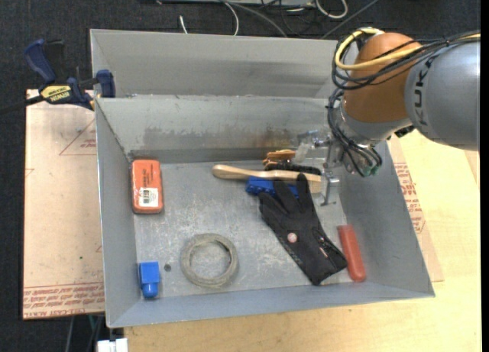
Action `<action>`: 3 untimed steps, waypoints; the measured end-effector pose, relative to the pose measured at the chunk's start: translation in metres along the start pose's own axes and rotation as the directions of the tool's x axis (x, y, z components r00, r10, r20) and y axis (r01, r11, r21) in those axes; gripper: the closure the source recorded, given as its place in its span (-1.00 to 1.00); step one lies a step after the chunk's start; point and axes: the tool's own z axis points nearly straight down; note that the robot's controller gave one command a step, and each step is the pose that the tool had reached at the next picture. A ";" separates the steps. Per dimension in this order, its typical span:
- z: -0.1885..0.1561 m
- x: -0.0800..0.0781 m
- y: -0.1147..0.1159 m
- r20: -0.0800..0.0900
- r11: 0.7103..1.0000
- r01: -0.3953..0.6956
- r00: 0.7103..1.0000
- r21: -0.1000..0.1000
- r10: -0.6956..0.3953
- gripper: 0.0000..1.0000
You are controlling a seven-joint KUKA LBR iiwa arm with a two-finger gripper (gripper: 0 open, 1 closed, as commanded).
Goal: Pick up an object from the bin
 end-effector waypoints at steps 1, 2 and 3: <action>0.039 -0.004 -0.010 0.005 0.998 -0.065 0.998 0.000 0.065 -1.00; 0.046 -0.003 0.025 0.003 0.989 0.149 0.989 0.000 -0.149 -1.00; 0.047 -0.005 0.007 0.004 0.973 -0.232 0.973 -0.001 0.232 1.00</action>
Offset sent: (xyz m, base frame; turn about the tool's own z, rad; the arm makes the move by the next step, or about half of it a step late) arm -0.0047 0.0520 -0.0489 -0.2662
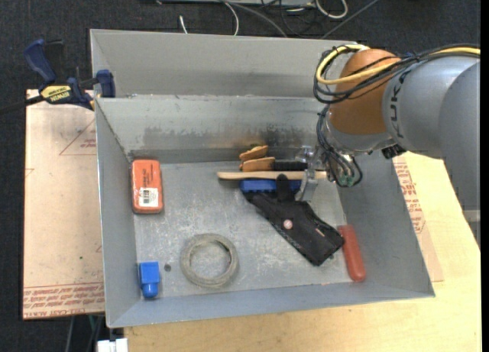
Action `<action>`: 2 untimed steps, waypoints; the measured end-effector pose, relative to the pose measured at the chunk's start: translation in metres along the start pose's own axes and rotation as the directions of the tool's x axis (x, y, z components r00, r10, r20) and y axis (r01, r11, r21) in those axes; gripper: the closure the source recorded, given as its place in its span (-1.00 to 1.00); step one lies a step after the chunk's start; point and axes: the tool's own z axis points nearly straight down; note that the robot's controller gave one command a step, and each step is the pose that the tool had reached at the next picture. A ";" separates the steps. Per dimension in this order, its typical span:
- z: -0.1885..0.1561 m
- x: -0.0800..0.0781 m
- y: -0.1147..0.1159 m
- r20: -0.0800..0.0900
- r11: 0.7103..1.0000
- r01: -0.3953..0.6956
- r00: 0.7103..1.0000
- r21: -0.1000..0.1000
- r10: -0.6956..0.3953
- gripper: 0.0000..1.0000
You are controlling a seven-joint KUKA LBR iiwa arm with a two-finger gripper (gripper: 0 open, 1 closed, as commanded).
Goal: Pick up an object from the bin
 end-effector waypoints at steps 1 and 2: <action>0.000 0.000 0.000 0.000 1.000 0.001 1.000 0.000 -0.001 1.00; -0.069 0.002 -0.004 -0.004 0.999 0.035 0.999 0.001 -0.035 1.00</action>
Offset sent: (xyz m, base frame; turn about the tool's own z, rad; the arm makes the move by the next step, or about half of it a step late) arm -0.0020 -0.0075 0.1233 -0.0626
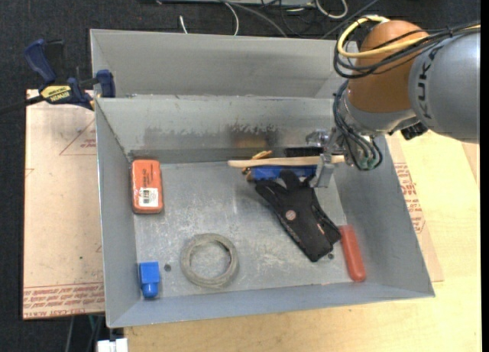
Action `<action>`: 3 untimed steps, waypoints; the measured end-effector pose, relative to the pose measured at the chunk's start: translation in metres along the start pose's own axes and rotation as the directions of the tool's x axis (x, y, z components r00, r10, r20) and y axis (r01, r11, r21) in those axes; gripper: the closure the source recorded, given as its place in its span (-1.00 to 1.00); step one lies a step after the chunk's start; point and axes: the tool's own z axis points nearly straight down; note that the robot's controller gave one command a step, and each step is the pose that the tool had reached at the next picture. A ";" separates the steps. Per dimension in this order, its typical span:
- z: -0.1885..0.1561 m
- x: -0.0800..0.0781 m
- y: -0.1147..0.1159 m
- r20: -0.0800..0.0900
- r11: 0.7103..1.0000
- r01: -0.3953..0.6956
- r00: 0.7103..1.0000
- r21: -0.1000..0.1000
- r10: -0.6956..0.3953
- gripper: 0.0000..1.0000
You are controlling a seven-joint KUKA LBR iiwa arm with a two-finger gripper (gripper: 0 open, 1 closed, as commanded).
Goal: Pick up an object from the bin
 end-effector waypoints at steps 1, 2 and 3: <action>-0.071 0.000 0.004 0.006 1.000 0.002 1.000 -0.001 -0.002 1.00; -0.007 0.007 0.022 0.004 0.999 0.049 0.999 0.000 -0.049 1.00; 0.026 0.011 0.023 0.015 0.999 -0.047 0.999 -0.001 0.047 -1.00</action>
Offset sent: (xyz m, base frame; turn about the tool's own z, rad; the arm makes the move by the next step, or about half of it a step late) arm -0.0115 0.0372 -0.0427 -0.0909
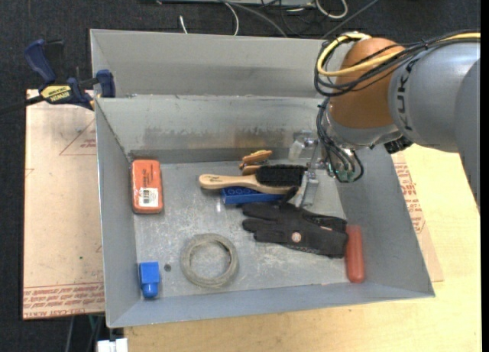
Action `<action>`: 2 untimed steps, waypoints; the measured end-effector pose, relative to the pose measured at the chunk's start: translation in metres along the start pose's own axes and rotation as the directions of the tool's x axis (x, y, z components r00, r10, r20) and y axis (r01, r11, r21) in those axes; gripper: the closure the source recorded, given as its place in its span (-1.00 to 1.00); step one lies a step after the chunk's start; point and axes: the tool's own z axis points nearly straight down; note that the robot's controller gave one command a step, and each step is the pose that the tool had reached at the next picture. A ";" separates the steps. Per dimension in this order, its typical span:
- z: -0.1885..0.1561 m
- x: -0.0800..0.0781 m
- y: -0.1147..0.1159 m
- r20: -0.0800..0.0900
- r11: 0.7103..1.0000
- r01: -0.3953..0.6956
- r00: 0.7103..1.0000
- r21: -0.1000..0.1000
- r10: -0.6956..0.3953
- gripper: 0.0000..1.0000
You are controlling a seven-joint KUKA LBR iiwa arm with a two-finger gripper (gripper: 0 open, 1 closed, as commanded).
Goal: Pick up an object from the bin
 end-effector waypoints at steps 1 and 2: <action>-0.001 -0.001 0.000 0.002 1.000 0.001 1.000 0.000 -0.001 -1.00; 0.019 -0.001 0.016 0.007 0.997 -0.082 0.997 0.000 0.082 -1.00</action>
Offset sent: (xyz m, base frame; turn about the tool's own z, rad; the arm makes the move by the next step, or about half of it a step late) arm 0.0023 0.0327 -0.0416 0.1480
